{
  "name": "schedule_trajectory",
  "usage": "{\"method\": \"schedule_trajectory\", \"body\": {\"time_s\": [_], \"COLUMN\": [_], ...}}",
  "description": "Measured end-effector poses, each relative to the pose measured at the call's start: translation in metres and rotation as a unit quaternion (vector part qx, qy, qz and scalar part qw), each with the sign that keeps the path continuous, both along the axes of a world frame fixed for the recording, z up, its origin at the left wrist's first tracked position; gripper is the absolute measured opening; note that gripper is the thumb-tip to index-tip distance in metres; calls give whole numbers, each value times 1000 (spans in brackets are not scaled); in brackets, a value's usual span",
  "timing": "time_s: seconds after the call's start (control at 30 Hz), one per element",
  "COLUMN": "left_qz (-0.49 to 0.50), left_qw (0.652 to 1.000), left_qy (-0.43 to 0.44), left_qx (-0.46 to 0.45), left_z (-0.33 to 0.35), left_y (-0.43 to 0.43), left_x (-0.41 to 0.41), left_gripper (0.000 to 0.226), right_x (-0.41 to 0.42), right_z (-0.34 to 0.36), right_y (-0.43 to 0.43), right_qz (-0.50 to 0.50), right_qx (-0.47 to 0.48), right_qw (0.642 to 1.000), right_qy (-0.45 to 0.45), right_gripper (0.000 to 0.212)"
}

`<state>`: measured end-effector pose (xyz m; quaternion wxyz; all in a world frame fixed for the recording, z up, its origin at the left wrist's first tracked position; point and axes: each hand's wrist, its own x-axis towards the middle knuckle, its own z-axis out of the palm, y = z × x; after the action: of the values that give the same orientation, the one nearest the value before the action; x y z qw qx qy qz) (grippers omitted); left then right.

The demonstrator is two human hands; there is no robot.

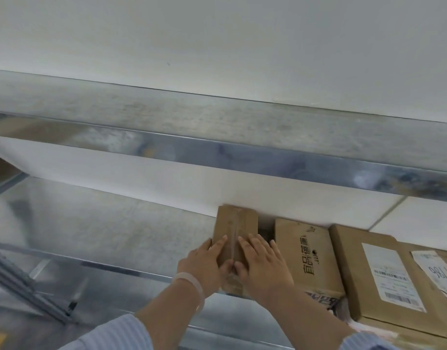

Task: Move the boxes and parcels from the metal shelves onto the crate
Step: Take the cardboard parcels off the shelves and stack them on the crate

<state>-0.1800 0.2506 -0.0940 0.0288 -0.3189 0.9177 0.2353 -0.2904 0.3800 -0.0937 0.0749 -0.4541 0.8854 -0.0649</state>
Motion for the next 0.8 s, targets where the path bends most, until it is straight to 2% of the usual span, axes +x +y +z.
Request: {"method": "schedule_trajectory", "body": {"time_s": [0.07, 0.17, 0.23, 0.3, 0.43, 0.6, 0.8], "left_qz": [34, 77, 102, 138, 223, 321, 422], "left_qw": [999, 983, 963, 949, 928, 905, 861], "left_qy": [24, 99, 160, 196, 226, 251, 278], "left_qx": [31, 136, 192, 206, 194, 121, 51], "left_z": [-5, -16, -21, -23, -20, -1, 22], "left_y": [-5, -11, -11, -11, -20, -45, -66], "left_x": [11, 28, 39, 55, 97, 178, 296], "left_gripper": [63, 62, 61, 59, 58, 58, 59], "right_x": [4, 16, 28, 42, 72, 140, 248], "right_z": [-3, -9, -12, -14, -13, 5, 22], "right_y": [-8, -18, -26, -37, -68, -124, -186], "right_qz": [2, -17, -25, -20, 48, 151, 269], "right_qx": [-16, -28, -45, -85, -117, -131, -108], "right_qw": [999, 994, 980, 958, 935, 909, 890], "right_qy": [-29, -107, -194, -273, -330, -365, -354], "right_gripper": [68, 69, 67, 65, 65, 66, 67]}}
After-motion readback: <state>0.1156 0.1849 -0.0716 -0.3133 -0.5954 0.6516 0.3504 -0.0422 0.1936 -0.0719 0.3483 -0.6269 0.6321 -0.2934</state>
